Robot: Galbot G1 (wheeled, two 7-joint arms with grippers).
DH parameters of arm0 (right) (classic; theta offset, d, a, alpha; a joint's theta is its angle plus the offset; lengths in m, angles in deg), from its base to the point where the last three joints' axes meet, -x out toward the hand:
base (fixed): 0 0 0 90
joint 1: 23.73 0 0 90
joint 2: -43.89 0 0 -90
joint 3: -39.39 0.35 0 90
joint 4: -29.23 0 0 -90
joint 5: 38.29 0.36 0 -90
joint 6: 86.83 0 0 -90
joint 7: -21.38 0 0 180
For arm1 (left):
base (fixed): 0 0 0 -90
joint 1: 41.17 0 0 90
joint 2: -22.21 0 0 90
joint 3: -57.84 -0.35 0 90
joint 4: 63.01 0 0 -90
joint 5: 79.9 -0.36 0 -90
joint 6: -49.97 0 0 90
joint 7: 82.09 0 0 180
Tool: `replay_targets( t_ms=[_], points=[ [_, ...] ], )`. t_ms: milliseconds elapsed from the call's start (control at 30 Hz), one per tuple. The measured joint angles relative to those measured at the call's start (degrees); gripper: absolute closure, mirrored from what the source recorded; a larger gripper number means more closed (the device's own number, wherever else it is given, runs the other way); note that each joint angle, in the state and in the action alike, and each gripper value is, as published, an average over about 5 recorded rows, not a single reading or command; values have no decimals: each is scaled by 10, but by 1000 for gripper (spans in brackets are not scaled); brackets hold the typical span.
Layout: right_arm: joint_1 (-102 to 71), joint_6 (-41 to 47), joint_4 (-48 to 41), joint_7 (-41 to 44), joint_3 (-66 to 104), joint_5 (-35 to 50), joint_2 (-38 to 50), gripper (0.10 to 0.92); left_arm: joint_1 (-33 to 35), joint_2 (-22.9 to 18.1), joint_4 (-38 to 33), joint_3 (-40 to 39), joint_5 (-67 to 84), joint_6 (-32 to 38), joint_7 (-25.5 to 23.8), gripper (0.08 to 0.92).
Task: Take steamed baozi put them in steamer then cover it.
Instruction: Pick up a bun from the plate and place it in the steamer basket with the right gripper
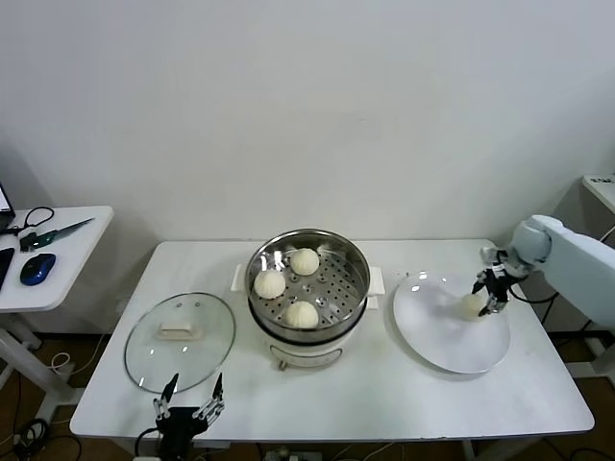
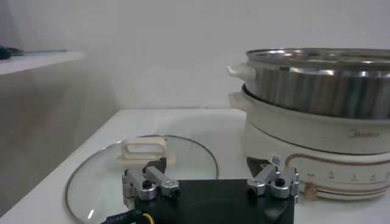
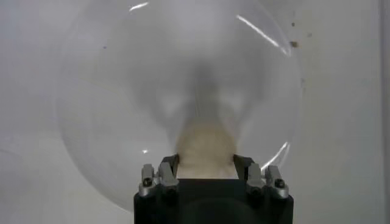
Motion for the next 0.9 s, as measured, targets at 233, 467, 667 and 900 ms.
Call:
replay_targets(
  t_ms=[233,467,667,900],
  points=[
    [147,23,75,7,-124,101,8,397,-1,1,-4,-4,-2,0,0,177],
    [331,64,191,5,-246,224,-17,397,-4,2,-9,-10,-2,-3,-2,177],
    [420,108,284,-13,-288,318,-62,397,-7,3,-17,-10,-1,-9,-3,177],
    [432,157,339,-52,-298,370,-121,397,-9,3,-23,-8,2,-12,-3,177]
  ],
)
